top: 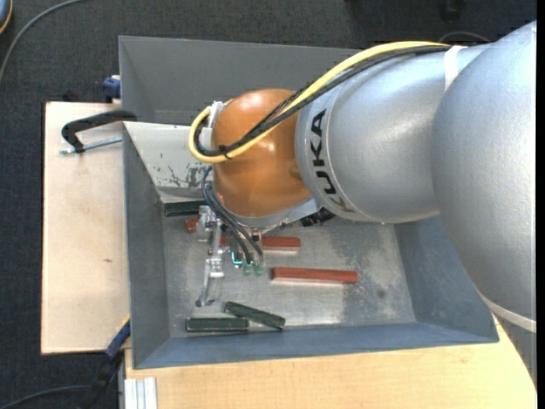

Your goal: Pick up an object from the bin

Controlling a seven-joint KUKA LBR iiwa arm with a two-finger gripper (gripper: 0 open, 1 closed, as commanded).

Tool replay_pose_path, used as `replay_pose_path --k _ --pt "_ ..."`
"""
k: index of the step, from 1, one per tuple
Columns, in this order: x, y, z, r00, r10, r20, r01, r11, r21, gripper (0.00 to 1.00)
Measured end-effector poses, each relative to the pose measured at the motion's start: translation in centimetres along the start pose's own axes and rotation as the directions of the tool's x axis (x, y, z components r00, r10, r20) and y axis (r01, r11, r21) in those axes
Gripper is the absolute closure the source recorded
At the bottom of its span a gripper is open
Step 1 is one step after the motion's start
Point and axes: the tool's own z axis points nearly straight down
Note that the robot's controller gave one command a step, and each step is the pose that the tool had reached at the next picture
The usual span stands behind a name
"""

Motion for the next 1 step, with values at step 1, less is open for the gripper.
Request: replay_pose_path --k 1 --pt "2.0 -4.7 9.04 1.0 -0.026 -0.001 0.026 1.0 0.002 0.0"
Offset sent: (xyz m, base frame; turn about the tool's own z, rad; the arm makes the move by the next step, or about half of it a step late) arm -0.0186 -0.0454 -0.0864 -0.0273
